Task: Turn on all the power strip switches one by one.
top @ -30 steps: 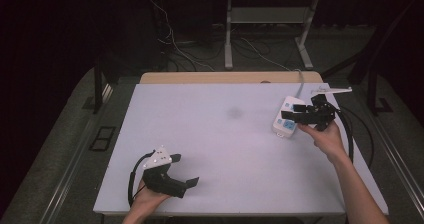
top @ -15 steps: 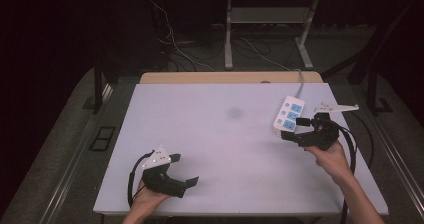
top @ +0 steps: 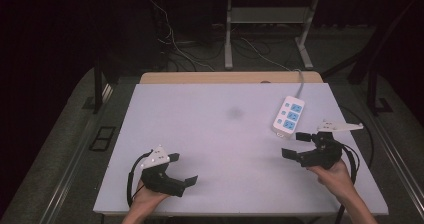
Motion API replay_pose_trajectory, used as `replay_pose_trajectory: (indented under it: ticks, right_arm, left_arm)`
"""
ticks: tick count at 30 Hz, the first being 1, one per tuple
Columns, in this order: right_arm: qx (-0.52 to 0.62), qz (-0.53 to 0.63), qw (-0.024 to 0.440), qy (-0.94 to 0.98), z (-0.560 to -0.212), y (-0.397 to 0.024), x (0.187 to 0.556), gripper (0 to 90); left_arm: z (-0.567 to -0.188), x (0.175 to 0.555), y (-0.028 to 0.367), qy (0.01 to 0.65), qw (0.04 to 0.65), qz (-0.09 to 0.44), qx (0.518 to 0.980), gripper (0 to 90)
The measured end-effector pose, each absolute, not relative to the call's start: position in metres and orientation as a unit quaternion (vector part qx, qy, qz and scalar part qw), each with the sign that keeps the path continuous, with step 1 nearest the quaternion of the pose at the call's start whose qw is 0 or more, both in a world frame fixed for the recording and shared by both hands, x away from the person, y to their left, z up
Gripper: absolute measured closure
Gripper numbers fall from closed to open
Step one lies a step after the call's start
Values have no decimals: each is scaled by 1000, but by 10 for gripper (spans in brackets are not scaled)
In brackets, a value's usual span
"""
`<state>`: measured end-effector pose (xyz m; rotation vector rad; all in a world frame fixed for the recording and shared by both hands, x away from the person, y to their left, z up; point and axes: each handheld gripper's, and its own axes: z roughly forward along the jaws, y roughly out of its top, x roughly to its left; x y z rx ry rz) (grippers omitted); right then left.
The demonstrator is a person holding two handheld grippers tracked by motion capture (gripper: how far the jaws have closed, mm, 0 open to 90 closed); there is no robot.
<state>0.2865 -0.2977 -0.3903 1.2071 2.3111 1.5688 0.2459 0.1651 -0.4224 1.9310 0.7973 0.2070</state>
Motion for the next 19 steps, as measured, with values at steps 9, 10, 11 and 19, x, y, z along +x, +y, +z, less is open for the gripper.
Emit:
replay_pose_trajectory:
  ticks: [9, 10, 11, 19]
  right_arm:
    - [387, 512, 52, 765, -406, -291, 262, 4]
    - [385, 510, 54, 767, -408, -290, 260, 4]
    - [383, 507, 54, 770, -410, -289, 259, 4]
    - [378, 499, 61, 777, -422, -290, 250, 4]
  left_arm:
    - [-423, 247, 168, 334, 498, 86, 795, 0]
    - [-423, 247, 168, 335, 499, 86, 795, 0]
    - [-423, 247, 169, 335, 499, 86, 794, 0]
    - [-423, 248, 170, 338, 501, 85, 792, 0]
